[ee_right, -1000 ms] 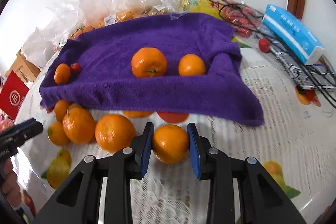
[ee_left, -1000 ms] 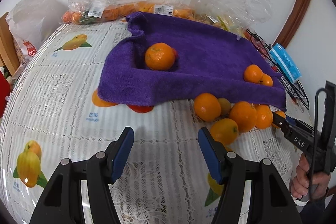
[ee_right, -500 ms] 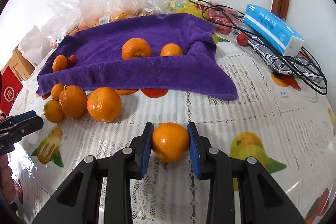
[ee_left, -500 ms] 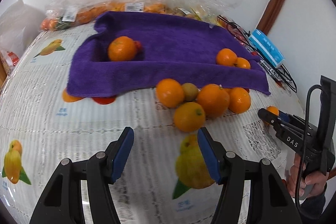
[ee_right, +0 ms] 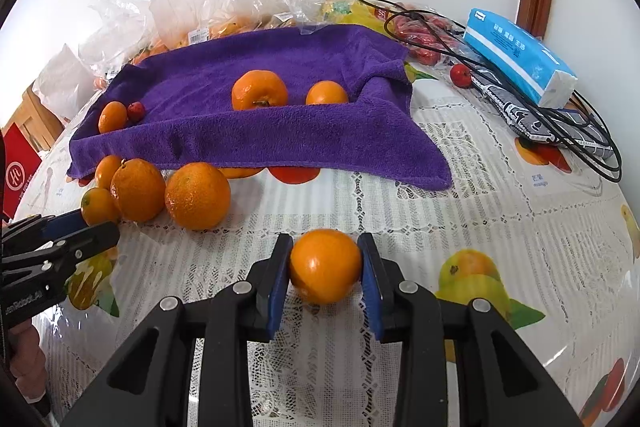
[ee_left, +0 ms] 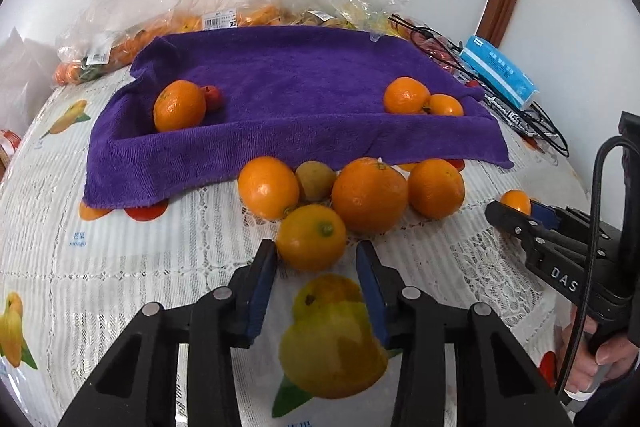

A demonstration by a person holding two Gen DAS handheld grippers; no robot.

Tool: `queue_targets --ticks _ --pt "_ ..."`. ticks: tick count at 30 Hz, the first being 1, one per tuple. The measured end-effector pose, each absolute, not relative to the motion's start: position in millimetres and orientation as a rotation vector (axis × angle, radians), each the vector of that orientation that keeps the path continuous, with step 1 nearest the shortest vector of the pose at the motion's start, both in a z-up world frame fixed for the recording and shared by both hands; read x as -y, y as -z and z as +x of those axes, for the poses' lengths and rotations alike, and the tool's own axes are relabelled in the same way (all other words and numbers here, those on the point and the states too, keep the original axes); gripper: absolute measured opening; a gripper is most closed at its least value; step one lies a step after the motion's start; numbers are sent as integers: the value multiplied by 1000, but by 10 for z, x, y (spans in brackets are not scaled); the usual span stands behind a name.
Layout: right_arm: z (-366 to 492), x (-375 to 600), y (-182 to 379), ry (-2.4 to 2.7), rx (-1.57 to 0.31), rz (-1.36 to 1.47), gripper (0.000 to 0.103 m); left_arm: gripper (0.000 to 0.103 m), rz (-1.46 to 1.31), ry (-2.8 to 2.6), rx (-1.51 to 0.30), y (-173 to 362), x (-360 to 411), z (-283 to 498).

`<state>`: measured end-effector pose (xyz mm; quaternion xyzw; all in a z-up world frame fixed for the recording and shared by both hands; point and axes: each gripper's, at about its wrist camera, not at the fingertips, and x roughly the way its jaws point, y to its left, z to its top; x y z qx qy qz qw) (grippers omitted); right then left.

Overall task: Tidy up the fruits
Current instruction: 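Grasp an orange with the left gripper while the right gripper holds its orange, then carry both held oranges over the purple towel with both grippers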

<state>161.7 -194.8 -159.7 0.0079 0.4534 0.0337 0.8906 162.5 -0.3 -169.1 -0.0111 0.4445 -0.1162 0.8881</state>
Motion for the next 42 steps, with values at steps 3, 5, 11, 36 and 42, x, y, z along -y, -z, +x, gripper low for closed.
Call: queue_targets --ticks 3,5,11,36,42 --pt "1619 1946 1598 -70 -942 13 34 38 -7 231 -907 1704 25 1622" --pt "1620 1945 1599 -71 -942 16 34 38 6 226 -905 1704 42 1623" --pt "1619 1935 1599 -76 -942 14 37 38 7 226 -904 1702 37 1622" --pt "1617 2107 1588 -131 -928 146 33 34 -78 241 -907 1693 -87 1641" --pt "1558 2128 1571 -133 -935 174 33 34 -91 224 -896 1637 -160 1587"
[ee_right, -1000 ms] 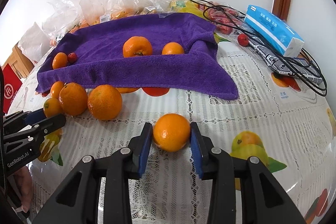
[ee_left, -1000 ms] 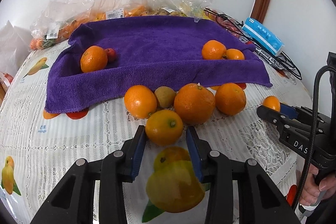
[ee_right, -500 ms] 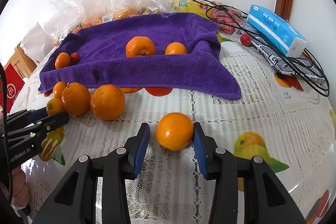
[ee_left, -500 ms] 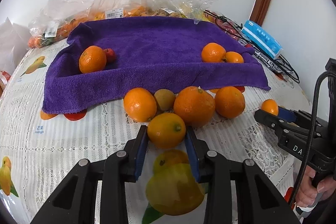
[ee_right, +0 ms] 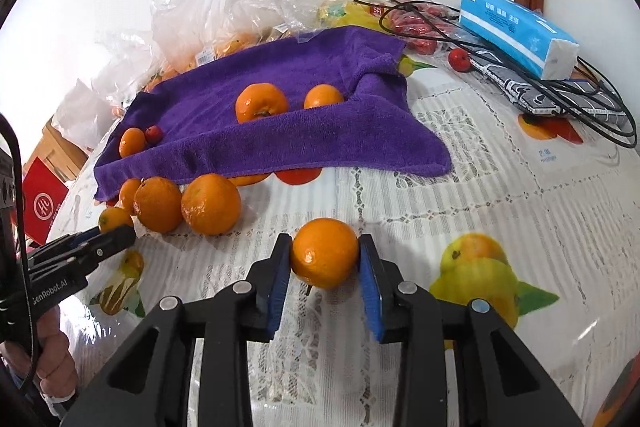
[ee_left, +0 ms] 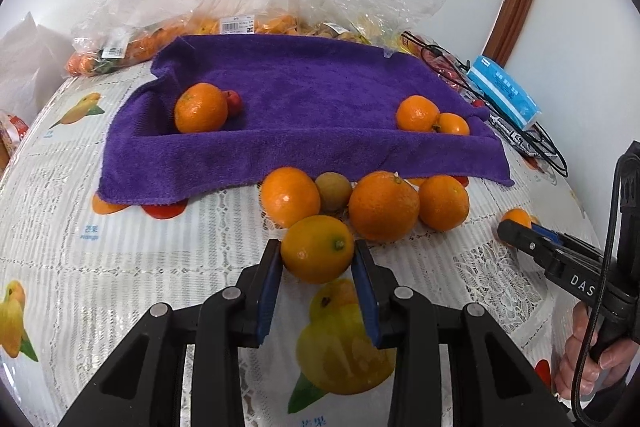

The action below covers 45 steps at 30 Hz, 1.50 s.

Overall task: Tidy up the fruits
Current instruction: 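Carry both held oranges over the purple towel with both grippers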

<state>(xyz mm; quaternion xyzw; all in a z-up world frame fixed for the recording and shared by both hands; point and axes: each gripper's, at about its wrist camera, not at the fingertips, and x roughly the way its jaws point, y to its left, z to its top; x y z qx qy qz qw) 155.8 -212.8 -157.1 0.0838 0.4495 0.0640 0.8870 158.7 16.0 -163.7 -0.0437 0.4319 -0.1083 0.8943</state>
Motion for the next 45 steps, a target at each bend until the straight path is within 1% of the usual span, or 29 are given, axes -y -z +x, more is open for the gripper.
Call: queue_targets --ticks 5,10,15,20,27,38,45 --pt "1519 2125 1455 -143 -925 184 33 34 -106 210 -884 1538 -222 1544" --pt "1556 2069 1193 -147 -880 151 33 34 -105 184 -867 1357 -301 1567" --pt "1703 2017 941 -148 -833 130 33 34 -96 150 -840 1182 -377 1666" --pt "1937 1941 806 -147 -807 103 33 34 -112 130 -816 1088 -433 1849" --pt "2306 1823 821 -168 -798 95 33 34 -110 128 -775 1030 -404 2142" --pt "2737 1784 874 -165 -794 83 33 34 -118 170 -772 1016 -219 2555" --pt "2842 1843 953 -161 -788 96 33 34 -71 184 -792 1164 -105 2609"
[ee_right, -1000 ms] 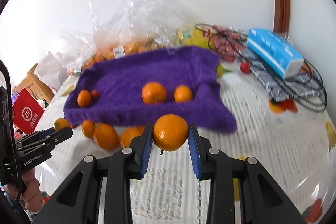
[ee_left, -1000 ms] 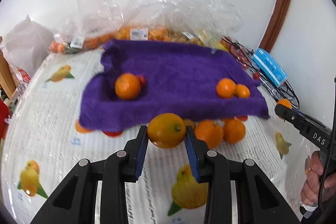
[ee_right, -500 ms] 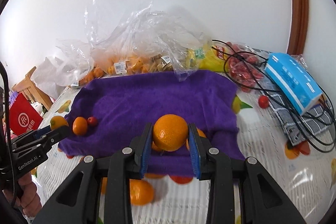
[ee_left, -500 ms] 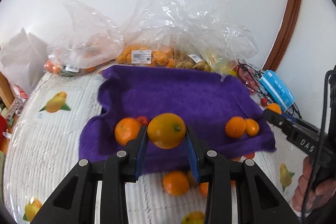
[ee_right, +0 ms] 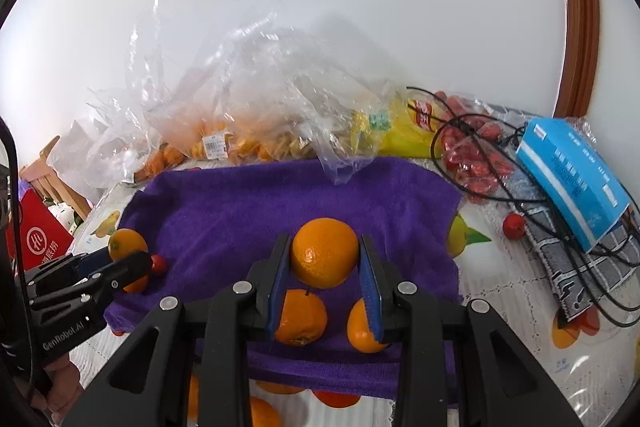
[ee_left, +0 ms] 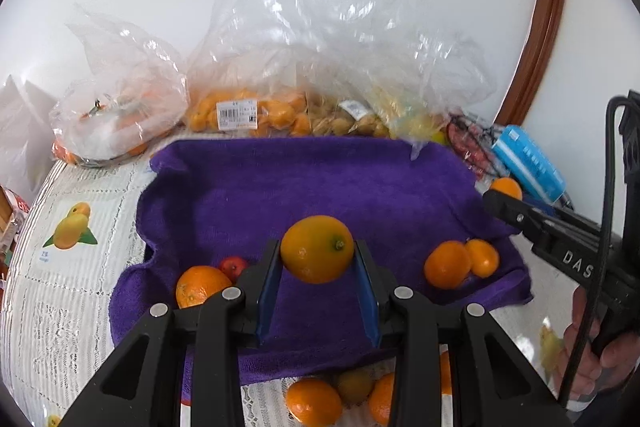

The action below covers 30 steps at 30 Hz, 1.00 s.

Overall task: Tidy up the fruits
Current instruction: 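Carry both held oranges over the purple towel with both grippers, then open both grippers to drop the oranges onto the towel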

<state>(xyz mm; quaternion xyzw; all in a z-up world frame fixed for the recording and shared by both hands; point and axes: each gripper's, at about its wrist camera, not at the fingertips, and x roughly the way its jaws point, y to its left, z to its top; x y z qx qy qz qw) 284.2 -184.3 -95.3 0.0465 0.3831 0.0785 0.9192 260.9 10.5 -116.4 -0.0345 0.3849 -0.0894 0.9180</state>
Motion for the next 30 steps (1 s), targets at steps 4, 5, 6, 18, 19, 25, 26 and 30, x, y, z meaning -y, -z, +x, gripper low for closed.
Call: queue_targets --ticks 4,5,6,18,19,25,26,30 --pt "2872 1890 1047 -149 -800 95 33 34 -81 185 -807 1245 -109 2642" --pt "2871 1902 1052 -149 -794 94 33 34 -82 186 -809 1253 -108 2643" --pt "2873 1924 1059 -145 -789 96 33 34 -82 188 -808 1257 -106 2645" --pt "2931 1995 1204 -144 -821 121 33 34 -81 205 -813 1303 -63 2646" --pt "2929 1984 1213 -146 -824 121 33 34 -84 210 -811 1304 -66 2643" --pt "2956 1972 1295 -142 -845 119 33 34 -108 208 -817 1315 -104 2650" --pt "2959 1977 1307 -140 -850 122 33 34 -114 208 -819 1320 -107 2654" --pt "2966 1996 1361 -133 -869 134 33 34 -110 202 -823 1338 -95 2662"
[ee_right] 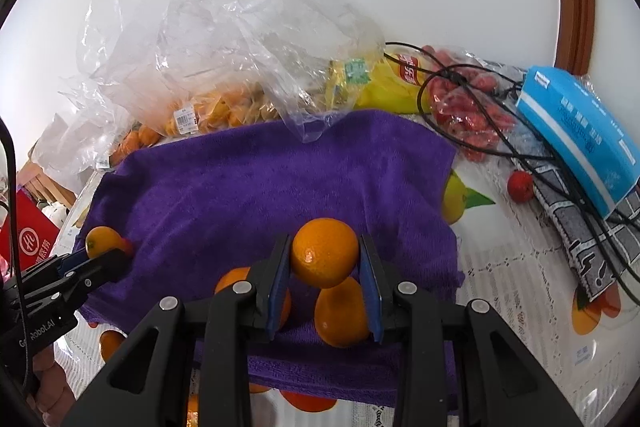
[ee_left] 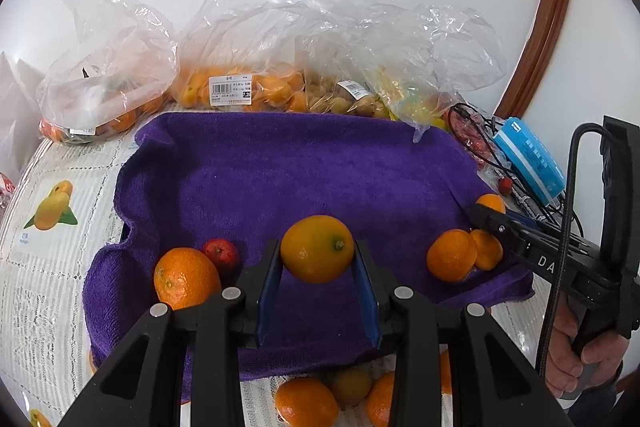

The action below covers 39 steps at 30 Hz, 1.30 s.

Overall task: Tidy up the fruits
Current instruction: 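Open both grippers to drop the oranges onto the towel, then withdraw both grippers from the towel toward the remaining fruit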

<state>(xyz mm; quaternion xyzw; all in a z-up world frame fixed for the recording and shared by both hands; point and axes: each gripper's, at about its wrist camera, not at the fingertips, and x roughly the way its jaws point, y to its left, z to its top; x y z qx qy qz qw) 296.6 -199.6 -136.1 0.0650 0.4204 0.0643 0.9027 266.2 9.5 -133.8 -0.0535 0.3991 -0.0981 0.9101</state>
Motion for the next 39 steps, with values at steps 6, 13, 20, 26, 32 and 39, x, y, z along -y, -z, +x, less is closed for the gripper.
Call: queue_targets --ticks 6,13,20,26,32,39 --pt "2981 1967 1409 -125 -883 117 33 34 -105 200 -835 1372 -68 2674" --pt "2953 1955 1391 -122 -872 101 34 34 -93 195 -847 1412 -38 2695" --pt "2917 1972 1327 -118 -850 99 44 34 -77 188 -856 1436 -11 2704" --pt "2886 1955 1281 -109 -834 86 52 46 -61 183 -852 1420 19 2685" --pt "2822 1931 1248 -71 -812 57 54 48 -72 176 -862 1378 -7 2672" --pt "2661 1927 1082 -68 -768 103 54 48 -71 173 -831 1215 -25 2567"
